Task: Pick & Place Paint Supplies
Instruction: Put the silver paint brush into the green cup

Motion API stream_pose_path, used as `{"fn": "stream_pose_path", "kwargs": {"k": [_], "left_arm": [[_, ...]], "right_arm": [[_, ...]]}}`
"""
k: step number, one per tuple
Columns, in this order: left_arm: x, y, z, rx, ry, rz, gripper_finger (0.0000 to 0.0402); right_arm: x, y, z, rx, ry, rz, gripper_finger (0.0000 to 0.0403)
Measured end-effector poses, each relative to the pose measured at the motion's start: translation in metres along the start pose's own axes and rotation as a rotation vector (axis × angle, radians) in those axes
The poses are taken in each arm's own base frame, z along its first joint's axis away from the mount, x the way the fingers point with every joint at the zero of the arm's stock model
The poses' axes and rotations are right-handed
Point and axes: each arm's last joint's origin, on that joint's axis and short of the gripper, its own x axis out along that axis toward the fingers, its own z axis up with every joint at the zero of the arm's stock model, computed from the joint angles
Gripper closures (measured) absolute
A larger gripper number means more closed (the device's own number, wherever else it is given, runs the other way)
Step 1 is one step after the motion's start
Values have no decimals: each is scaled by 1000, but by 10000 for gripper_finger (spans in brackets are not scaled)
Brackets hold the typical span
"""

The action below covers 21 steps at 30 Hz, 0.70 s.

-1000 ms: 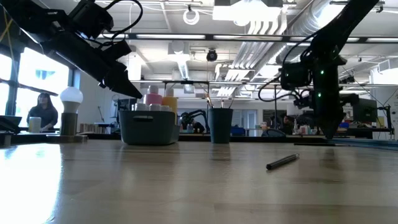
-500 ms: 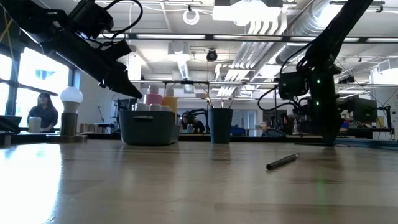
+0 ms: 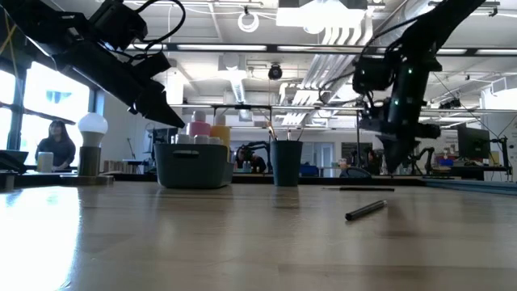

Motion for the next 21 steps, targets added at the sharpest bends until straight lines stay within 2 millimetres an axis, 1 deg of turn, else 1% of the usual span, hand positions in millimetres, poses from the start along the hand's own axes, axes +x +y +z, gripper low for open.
{"fn": "stream_pose_path", "kwargs": {"k": [2,6,10,15,21], "left_arm": [[0,0,0,0,0,0,311],[0,0,0,0,0,0,311],[0,0,0,0,0,0,311],[0,0,0,0,0,0,311],[0,0,0,0,0,0,311]], "right_arm": [[-6,2,0,9,-32,13,401],[-10,8,-2,10,-43,60,401],[-12,19,-5,-33,-39,126,401],[-14,33,-6,-45,-95,186,401],[-16,39,-3,-33,-142,218,401]]}}
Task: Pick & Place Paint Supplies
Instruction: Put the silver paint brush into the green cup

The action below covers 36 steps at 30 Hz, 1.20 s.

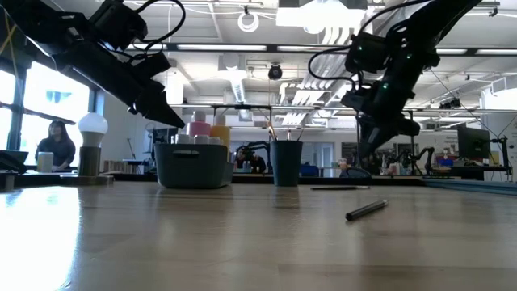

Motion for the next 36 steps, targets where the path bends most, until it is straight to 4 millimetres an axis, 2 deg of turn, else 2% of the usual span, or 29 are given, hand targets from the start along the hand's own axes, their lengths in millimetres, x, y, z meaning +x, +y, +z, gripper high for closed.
{"fn": "stream_pose_path", "kwargs": {"k": [24,36], "left_arm": [[0,0,-2,5,19,-3,311],[0,0,-2,-97,20,-4,311]], "right_arm": [[0,0,-2,-71,30,28,401],[-1,4,-6,-323,110,196,401]]}}
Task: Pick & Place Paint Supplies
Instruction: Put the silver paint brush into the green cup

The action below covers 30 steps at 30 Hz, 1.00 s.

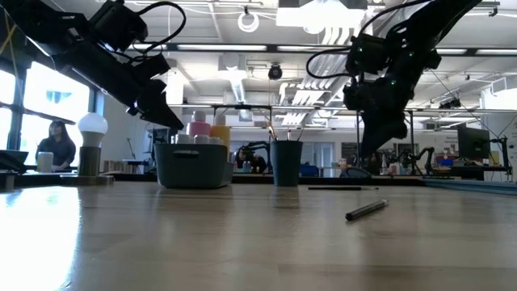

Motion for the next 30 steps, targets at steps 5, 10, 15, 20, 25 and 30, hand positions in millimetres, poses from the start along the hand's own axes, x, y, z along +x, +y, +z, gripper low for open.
{"fn": "stream_pose_path", "kwargs": {"k": [5,10,15,20,25,30], "left_arm": [[0,0,0,0,0,0,311],[0,0,0,2,-3,2,311],[0,1,6,17,-62,45,311],[-1,2,14,13,-138,52,311],[-1,2,17,31,-165,55,311],[-1,2,16,37,-155,52,311]], "right_arm": [[0,-1,0,-175,-2,-23,401],[0,-3,1,-219,-16,-140,401],[-3,0,0,-320,15,-206,401],[-26,8,18,-326,93,-241,401],[-36,15,37,-422,68,-235,401],[-26,6,34,-501,168,-238,401]]}}
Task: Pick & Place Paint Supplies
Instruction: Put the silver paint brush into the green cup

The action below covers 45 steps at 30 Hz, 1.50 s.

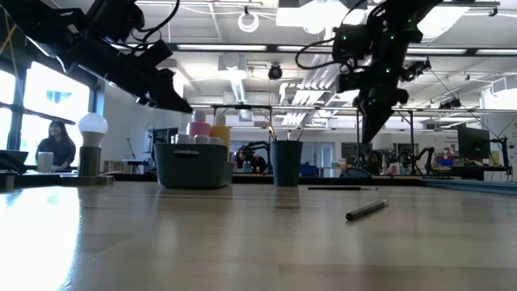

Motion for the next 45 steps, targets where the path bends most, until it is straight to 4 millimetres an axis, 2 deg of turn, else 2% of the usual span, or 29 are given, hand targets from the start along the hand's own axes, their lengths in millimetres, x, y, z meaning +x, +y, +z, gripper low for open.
{"fn": "stream_pose_path", "kwargs": {"k": [8,17,32,35,42,45], "left_arm": [[0,-1,-2,1,22,-23,311],[0,-1,-2,1,21,-35,311],[0,-1,-4,6,43,-37,311],[0,-1,-5,6,43,-37,311],[0,-1,-5,5,43,-38,311],[0,-1,-5,4,43,-37,311]], "right_arm": [[27,-13,-2,26,75,93,401],[61,-24,-4,8,169,104,401],[64,-25,-3,-41,171,74,398],[64,-25,-3,-40,171,74,377],[64,-26,-4,-41,185,53,280],[64,-27,-5,-31,175,80,261]]}}
